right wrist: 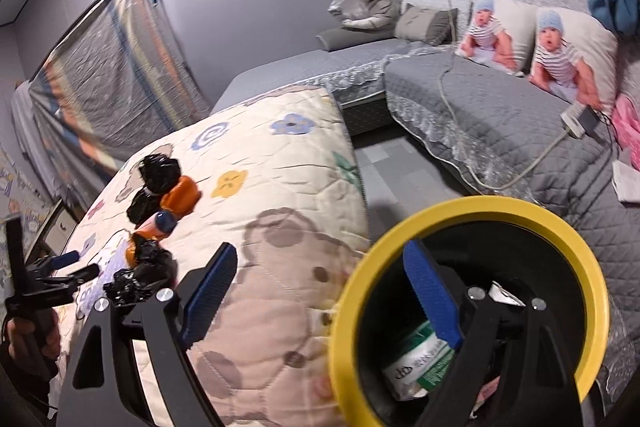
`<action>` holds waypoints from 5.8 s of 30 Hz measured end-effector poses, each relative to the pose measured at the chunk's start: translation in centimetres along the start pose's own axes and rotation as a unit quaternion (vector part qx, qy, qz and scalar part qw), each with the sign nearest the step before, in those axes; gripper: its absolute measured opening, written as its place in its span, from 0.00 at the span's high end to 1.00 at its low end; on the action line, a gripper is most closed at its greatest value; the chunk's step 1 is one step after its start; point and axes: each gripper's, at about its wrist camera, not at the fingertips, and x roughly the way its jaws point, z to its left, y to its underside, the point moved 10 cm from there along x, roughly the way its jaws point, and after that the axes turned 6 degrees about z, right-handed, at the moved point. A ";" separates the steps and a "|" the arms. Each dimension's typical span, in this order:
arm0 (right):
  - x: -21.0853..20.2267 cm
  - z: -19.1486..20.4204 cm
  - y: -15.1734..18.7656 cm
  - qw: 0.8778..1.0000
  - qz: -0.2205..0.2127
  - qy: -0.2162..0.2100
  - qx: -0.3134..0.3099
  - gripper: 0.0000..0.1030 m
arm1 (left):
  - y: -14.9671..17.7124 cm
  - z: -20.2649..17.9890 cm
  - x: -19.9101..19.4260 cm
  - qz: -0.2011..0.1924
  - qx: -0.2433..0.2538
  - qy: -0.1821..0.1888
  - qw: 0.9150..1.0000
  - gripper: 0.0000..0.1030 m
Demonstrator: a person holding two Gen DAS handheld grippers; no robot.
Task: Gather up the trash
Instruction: 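Grasp the white mesh foam sleeve with the left tool while the right tool grasps a black bag, then carry the sleeve and black bag over the yellow bin and open both tools, then grasp the other black bag with the left tool while the right tool grasps an orange peel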
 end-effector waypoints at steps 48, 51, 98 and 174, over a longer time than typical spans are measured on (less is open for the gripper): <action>7.7 19.0 3.1 0.961 0.115 -0.179 -0.174 0.81 | 0.7 4.9 -11.1 -0.141 -0.057 0.045 0.987 0.93; 5.4 18.9 2.7 0.961 0.095 -0.195 -0.172 0.81 | 0.6 4.5 -11.3 -0.142 -0.052 0.044 0.988 0.93; -5.9 -15.5 4.0 0.972 -0.086 0.212 0.047 0.81 | -7.1 -38.6 -8.8 -0.119 0.267 0.255 0.922 0.93; 1.2 3.1 -4.4 0.999 -0.015 -0.001 -0.043 0.35 | -15.1 1.7 8.0 -0.090 0.109 -0.012 0.990 0.84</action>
